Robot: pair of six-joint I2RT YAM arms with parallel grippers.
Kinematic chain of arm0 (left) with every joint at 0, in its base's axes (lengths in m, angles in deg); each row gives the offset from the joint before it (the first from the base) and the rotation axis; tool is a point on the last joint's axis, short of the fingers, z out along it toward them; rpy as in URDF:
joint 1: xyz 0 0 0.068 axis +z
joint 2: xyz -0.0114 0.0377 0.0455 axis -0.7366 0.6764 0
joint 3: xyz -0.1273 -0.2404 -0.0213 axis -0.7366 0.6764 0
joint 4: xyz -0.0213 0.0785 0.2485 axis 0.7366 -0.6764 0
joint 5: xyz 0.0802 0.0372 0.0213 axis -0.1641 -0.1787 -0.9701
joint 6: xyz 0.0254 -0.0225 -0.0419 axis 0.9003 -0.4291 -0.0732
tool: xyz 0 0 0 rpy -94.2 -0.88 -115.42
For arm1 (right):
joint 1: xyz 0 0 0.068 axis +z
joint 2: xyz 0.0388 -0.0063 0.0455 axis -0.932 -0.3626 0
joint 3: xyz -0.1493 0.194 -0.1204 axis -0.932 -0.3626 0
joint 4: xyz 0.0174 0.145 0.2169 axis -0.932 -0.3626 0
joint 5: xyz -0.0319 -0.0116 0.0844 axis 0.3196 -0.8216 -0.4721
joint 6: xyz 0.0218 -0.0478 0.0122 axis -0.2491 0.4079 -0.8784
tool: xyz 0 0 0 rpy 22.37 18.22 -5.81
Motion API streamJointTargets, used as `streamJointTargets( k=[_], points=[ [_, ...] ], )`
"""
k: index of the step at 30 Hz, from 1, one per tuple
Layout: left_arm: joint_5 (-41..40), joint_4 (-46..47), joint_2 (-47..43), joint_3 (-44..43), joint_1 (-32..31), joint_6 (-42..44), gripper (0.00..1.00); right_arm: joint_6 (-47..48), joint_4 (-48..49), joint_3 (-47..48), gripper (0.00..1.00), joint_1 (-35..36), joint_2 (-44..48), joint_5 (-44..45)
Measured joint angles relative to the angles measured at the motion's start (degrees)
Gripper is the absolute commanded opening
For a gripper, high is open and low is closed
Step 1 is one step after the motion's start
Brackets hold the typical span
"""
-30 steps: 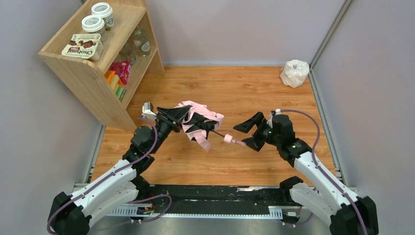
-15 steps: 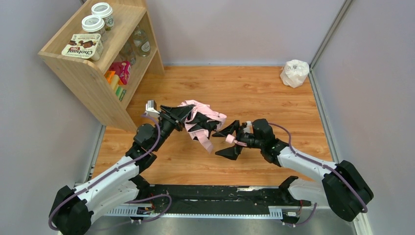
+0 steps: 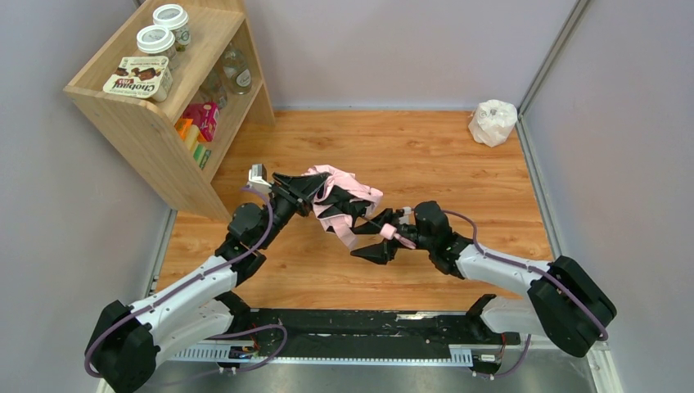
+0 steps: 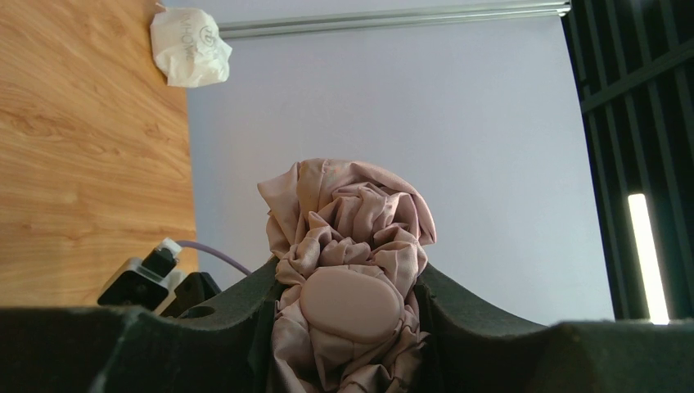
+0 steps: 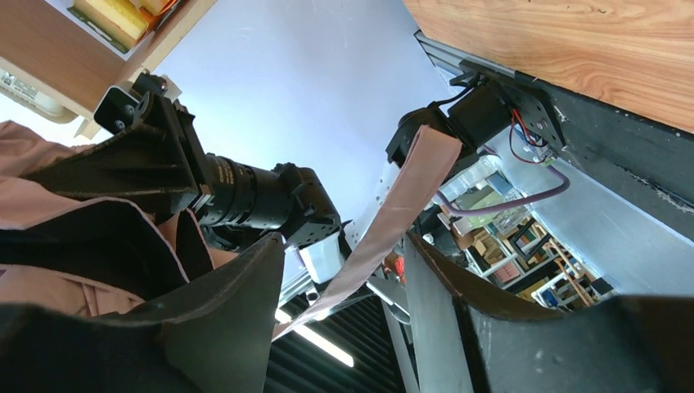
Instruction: Put away the umbrella
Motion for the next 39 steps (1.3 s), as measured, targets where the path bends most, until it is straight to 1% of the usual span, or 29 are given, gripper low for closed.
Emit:
streamJointTargets(
  k=[2, 5, 10, 12, 13, 15, 16, 17, 20, 23, 27, 29, 32, 35, 39],
  points=[
    [0.04, 0.09, -0.04, -0.09, 0.00, 0.00, 0.00, -0.07, 0.52, -0.11, 0.49, 0.02, -0.37, 0.17],
    [0.07, -0.04, -0.13, -0.22, 0.00, 0.02, 0.00, -0.24, 1.97, -0.37, 0.44, 0.00, -1.03, 0.24],
    [0.13, -0.11, -0.33, -0.50, 0.00, 0.00, 0.00, -0.39, 3.52, -0.61, 0.41, 0.07, -2.47, 0.28],
    [0.28, -0.15, -0.35, -0.68, 0.00, -0.04, 0.00, -0.37, 3.85, -0.61, 0.36, 0.24, -2.82, 0.31],
    [0.31, -0.11, -0.37, -0.68, 0.00, -0.11, 0.00, -0.26, 4.04, -0.61, 0.33, 0.31, -3.04, 0.31],
    [0.39, -0.17, -0.39, -0.68, 0.00, -0.33, 0.00, 0.33, 4.42, -0.52, 0.17, 0.39, -3.76, 0.35],
    [0.59, -0.20, -0.39, -0.68, 0.00, -0.59, 0.00, 0.74, 4.59, -0.42, 0.06, 0.39, -4.24, 0.46],
    [0.96, -0.22, -0.39, -0.68, 0.00, -1.01, 0.00, 1.38, 4.66, -0.28, 0.00, 0.39, -4.81, 0.66],
    [2.36, -0.28, -0.39, -0.68, 0.00, -2.69, 0.00, 3.58, 5.09, 1.05, 0.00, 0.59, -7.19, 1.46],
    [4.09, -1.03, -0.39, -0.76, -0.04, -4.42, 0.00, 6.78, 8.02, 3.65, 0.00, 0.61, -11.06, 2.45],
    [7.78, -7.45, -0.52, -3.17, -0.33, -5.33, 0.00, 12.96, 15.43, 6.56, 0.00, 0.20, -16.46, 4.59],
    [9.73, -12.66, -0.98, -5.25, -0.37, -4.94, 0.00, 17.79, 17.99, 8.39, 0.00, -0.68, -18.88, 5.29],
    [12.31, -24.92, -2.45, -9.33, -0.39, -2.16, 0.00, 26.86, 19.96, 9.81, 0.00, -2.45, -19.54, 7.34],
    [13.38, -35.15, -4.87, -10.01, -0.39, 0.94, 0.00, 36.11, 19.85, 9.86, 0.00, -3.45, -17.64, 9.99],
    [13.25, -47.10, -5.81, -9.11, -0.37, 5.05, 0.00, 46.60, 20.68, 8.24, 0.00, -3.56, -11.98, 12.96]
  ],
)
